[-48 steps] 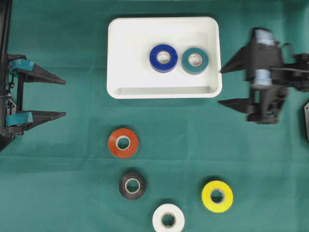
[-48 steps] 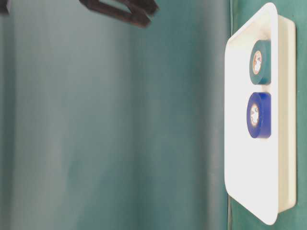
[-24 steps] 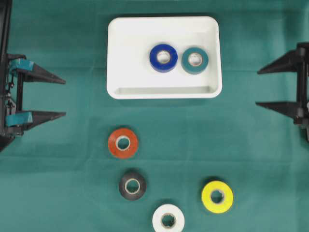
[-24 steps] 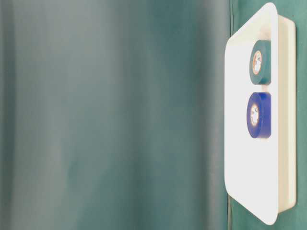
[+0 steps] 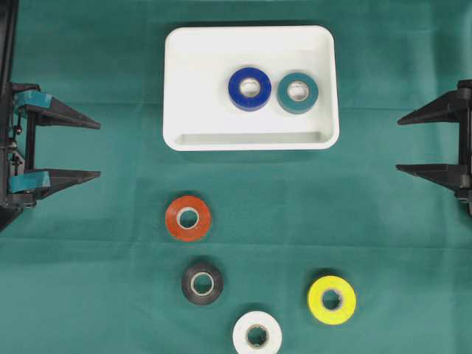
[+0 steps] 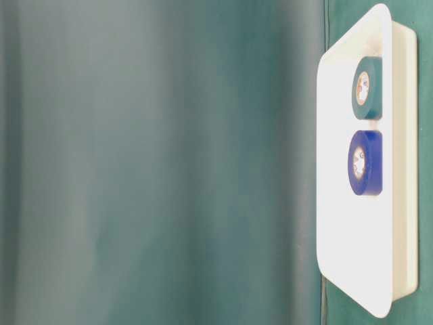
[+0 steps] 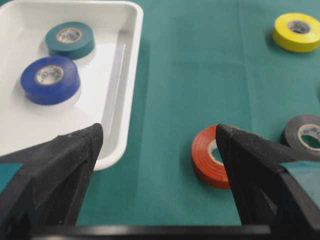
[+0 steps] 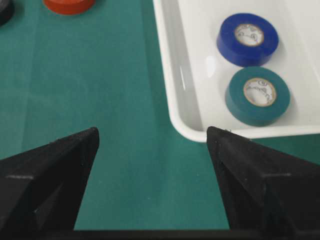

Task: Pick up the tape from a random location and place it into the white case.
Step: 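Move the open left gripper over the black tape roll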

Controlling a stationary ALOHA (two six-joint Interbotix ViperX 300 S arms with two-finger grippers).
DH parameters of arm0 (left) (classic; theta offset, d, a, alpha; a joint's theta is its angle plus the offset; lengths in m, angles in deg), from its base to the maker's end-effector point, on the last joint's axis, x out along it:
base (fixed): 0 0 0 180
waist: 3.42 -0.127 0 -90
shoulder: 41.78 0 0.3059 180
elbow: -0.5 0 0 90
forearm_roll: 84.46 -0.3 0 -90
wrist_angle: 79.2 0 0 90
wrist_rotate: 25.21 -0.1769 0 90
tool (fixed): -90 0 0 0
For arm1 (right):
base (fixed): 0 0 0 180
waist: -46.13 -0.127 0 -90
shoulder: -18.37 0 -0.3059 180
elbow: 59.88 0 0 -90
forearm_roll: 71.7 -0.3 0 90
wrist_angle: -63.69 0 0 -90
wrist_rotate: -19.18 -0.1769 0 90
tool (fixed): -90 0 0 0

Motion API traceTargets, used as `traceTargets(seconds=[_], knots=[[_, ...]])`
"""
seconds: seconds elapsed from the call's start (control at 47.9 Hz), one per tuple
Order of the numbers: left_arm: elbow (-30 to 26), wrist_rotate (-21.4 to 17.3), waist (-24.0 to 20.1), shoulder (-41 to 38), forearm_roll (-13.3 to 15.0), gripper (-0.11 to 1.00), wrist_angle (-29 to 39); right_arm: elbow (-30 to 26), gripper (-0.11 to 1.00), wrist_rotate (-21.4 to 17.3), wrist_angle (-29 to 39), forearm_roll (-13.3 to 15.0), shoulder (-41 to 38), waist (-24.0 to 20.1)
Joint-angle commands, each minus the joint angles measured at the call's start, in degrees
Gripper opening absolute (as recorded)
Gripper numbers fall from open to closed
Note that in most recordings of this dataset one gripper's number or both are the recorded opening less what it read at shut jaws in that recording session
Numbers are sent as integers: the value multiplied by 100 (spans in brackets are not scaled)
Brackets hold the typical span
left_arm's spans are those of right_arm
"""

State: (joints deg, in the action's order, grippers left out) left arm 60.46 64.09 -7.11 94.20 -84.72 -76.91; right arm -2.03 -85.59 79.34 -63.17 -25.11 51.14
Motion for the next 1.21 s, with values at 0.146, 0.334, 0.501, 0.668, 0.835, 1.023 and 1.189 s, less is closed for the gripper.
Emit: traceTargets(seconds=[0.146,0.334,0.501,0.668,0.835,1.023,1.189], knots=[[-97,18,114,-53,18,95,-18,-79,84,-9,-62,-18,-35,62],[-105,26,738,-53,35,95,-62,-88,84,-9,-18,-18,-35,70],[-105,176,1310,-44,26,95,-53,-105,84,-9,35,-18,-26,70],[-114,202,1749,-44,26,95,-44,-114,84,-9,53,-18,-26,70],[-114,193,1863,-62,26,95,-62,-123,84,-9,62,0,-26,70],[-158,193,1881,-114,26,95,-404,-132,84,-9,70,-18,-26,70],[-387,114,2004,-580,9,95,-896,-123,84,-9,70,0,-35,70]])
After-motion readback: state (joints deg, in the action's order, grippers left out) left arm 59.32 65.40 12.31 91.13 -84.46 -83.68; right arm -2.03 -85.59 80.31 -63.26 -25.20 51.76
